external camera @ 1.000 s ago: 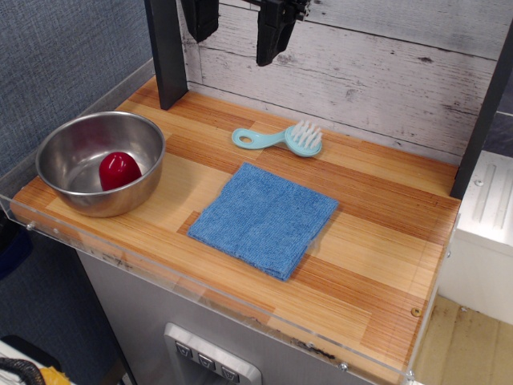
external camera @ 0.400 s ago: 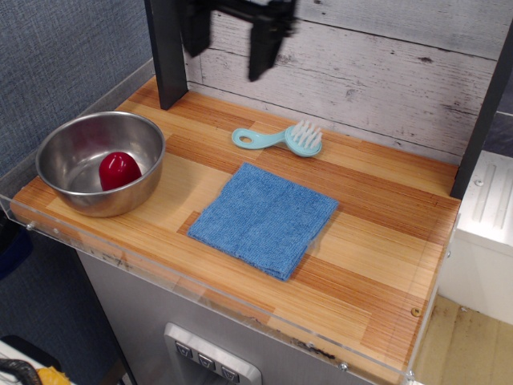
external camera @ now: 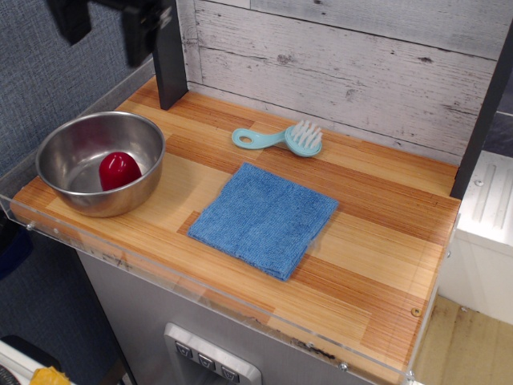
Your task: Take the strawberry out of the pot and place it to the right of the cloth.
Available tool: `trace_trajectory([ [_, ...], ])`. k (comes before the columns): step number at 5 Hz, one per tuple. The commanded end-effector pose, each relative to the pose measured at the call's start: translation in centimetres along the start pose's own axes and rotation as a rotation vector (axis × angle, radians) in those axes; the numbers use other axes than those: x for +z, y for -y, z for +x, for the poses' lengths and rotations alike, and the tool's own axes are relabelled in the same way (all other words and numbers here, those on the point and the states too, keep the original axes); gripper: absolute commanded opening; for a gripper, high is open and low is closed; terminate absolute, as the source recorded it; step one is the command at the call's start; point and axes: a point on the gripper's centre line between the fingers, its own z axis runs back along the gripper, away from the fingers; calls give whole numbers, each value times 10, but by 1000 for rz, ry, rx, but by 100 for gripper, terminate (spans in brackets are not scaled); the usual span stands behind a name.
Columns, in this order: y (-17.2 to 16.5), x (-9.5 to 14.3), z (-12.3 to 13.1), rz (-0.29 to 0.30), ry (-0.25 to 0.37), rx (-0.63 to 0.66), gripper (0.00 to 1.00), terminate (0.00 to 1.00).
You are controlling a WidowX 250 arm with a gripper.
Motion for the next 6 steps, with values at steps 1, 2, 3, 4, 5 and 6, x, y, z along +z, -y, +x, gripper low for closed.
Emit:
trace_trajectory([
  [1,-31,-33,-17,32,76,63,100,0],
  [2,-28,-54,-18,56,48,56,100,0],
  [3,-15,-78,-12,38,36,63,100,0],
  [4,-3,-93,-8,23,13,53,100,0],
  [5,6,-113,-10,16,-29,46,100,0],
  [6,3,-127,-16,12,-73,61,100,0],
])
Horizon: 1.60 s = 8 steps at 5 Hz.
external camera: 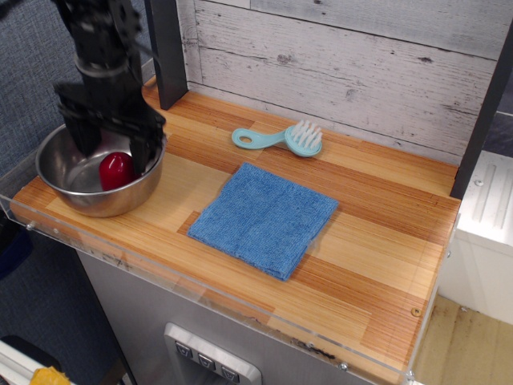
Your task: Take the strawberry out of the pot and place it to the right of the cloth.
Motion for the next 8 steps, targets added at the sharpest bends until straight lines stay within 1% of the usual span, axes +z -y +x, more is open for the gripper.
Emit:
trace_trajectory([
  [1,-16,-16,-6,8,-38,44,100,0],
  [2,-22,-16,-8,11,-34,66,100,0],
  [3,-24,-13,-10,12,-22,84,0,0],
  [4,-25,-10,-10,8,-11,89,0,0],
  [5,-28,0,-9,3,-4,98,0,0],
  [6,-44,35,1,8,35,176,0,0],
  [7,-49,64,13,-31,71,193,0,0],
  [8,-44,100,20,-45,132,170,0,0],
])
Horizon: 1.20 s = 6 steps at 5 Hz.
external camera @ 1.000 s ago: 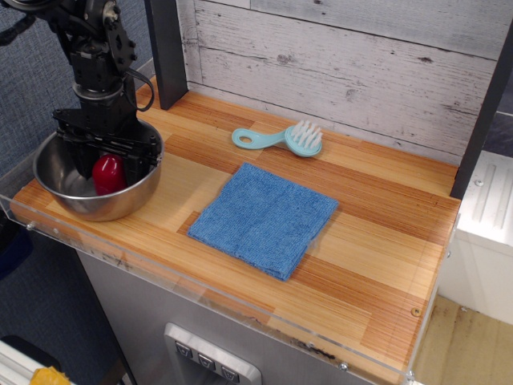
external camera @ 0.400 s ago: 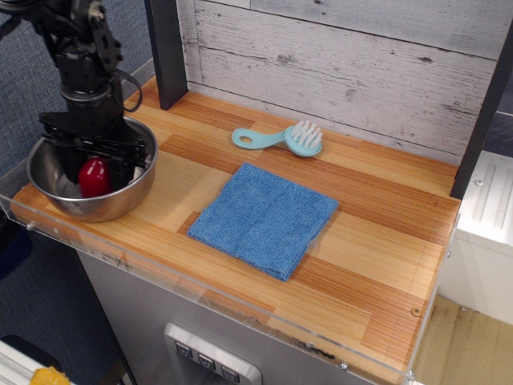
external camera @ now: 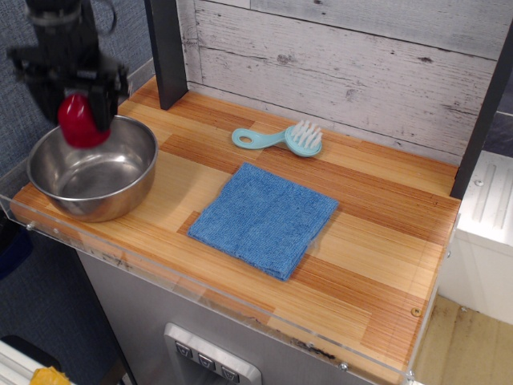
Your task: Take the strawberry out of the pot and place it to the right of the cloth.
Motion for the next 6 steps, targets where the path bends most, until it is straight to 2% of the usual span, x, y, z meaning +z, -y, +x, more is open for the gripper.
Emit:
trace_trajectory([
  [1,23,88,7,-28,169,-67,0,0],
  [2,47,108,-6,-59,194,-128,0,0],
  [3,69,114,-29,-76,198,-196,0,0],
  [4,99,114,-56,-100,175,-273,0,0],
  [6,168,109,-91,-149,173,-435,0,0],
])
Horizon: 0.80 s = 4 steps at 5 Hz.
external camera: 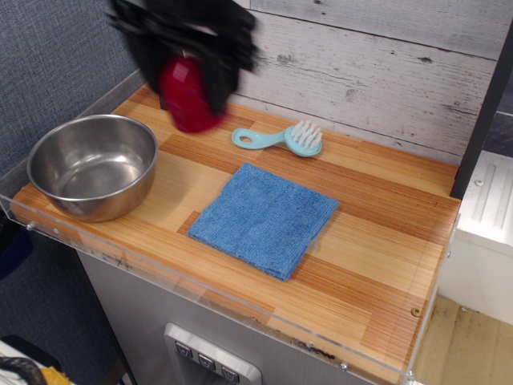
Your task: Take the strawberry out of the pot and place it to the right of the cloth.
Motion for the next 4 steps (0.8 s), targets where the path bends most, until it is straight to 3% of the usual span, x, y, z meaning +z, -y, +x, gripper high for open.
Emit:
trace_trajectory([
  [1,58,-9,-13,-35,12,-156,0,0],
  [4,85,-94,-20,-10,-58,-212,0,0],
])
